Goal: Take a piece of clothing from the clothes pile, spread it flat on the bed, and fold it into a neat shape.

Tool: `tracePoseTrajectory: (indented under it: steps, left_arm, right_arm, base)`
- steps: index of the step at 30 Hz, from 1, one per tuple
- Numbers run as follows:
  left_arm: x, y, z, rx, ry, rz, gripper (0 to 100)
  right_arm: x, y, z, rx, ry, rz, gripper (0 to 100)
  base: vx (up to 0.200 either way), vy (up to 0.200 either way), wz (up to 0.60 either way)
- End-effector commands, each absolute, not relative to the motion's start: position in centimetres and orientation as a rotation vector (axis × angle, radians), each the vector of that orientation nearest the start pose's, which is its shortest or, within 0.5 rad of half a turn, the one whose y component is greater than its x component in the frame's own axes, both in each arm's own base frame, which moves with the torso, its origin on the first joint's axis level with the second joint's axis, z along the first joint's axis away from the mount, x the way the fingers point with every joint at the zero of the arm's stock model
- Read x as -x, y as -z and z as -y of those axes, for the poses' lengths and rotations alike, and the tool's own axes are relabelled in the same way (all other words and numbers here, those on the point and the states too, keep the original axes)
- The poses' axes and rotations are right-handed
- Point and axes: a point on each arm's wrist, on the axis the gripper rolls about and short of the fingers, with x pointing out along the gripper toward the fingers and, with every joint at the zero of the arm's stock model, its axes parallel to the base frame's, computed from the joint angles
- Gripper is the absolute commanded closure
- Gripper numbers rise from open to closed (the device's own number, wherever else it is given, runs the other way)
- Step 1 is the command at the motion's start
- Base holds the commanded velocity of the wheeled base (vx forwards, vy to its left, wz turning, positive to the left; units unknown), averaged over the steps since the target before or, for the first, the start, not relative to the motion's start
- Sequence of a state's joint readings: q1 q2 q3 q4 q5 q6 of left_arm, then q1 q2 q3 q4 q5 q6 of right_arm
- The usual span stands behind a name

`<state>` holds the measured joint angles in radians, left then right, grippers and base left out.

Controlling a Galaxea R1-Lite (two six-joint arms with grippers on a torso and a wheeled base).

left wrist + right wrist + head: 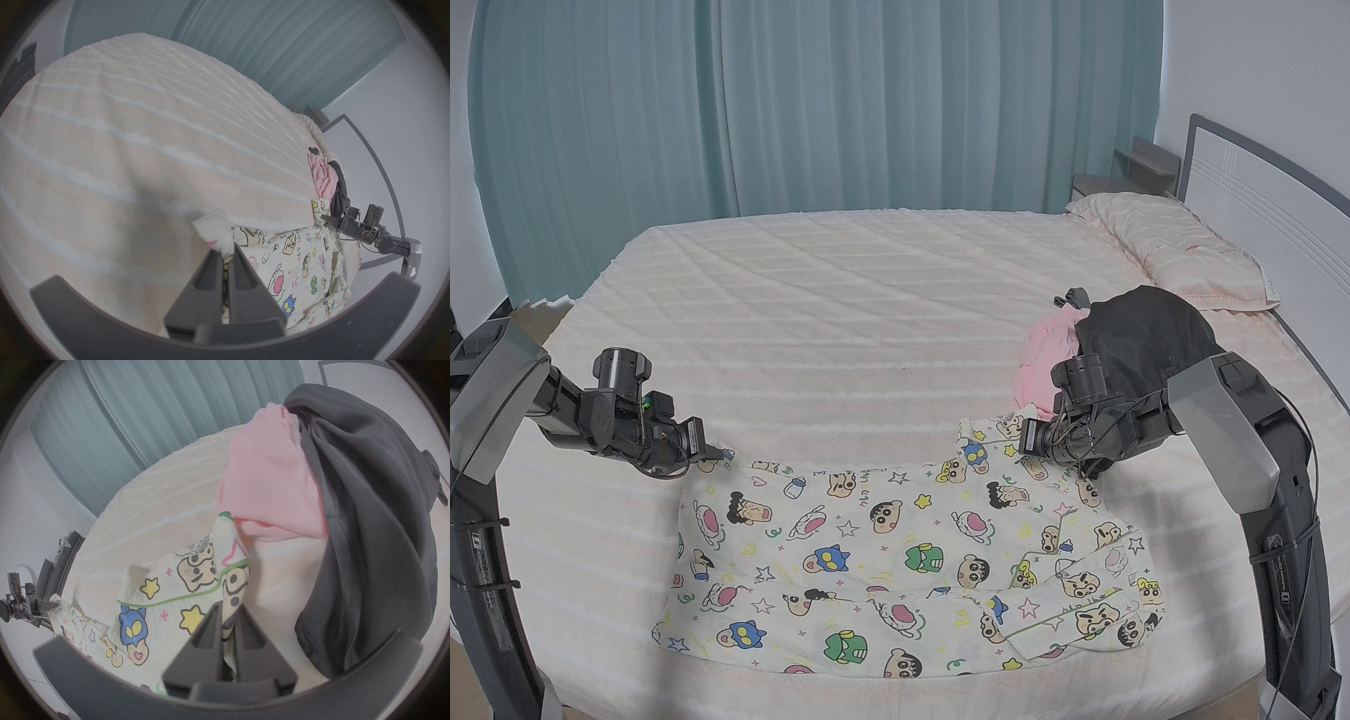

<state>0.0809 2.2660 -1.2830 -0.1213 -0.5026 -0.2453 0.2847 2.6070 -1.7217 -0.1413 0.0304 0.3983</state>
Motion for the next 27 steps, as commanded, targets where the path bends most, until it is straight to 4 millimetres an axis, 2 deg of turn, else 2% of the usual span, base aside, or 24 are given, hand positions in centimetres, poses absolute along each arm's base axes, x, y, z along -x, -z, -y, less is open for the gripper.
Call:
tracePoseTrajectory:
  steps: [1,6,9,13,19,27]
  left_arm:
    - [-41.6,-5.2,-2.3,0.474,0.286,-0.877,100]
    - [-41.5,-5.8,-2.3,0.471,0.286,-0.864,100]
    - [-41.4,-6.6,-2.3,0.468,0.289,-0.845,100]
    - [-41.4,-7.0,-2.3,0.456,0.269,-0.834,100]
    - [-41.5,-7.2,-2.4,0.446,0.252,-0.823,100]
    - [-41.5,-7.0,-2.4,0.448,0.25,-0.832,100]
  right_arm:
    - [-48.2,0.1,-14.1,-0.288,-0.146,-0.779,100]
    - [-48.4,-1.4,-13.2,-0.308,-0.133,-0.749,100]
    - [-48.7,-3.6,-12.7,-0.375,-0.114,-0.685,100]
    - [-48.8,-5.3,-12.4,-0.442,-0.115,-0.62,100]
    - [-48.7,-5.0,-12.0,-0.446,-0.105,-0.623,100]
    - [-48.0,-3.5,-11.8,-0.442,-0.141,-0.7,100]
  base:
    - [0.0,0.0,0.0]
    - [0.0,0.0,0.0]
    - [0.0,0.0,0.0]
    - [0.0,0.0,0.0]
    - [0.0,0.0,0.0]
    - [0.0,0.0,0.0]
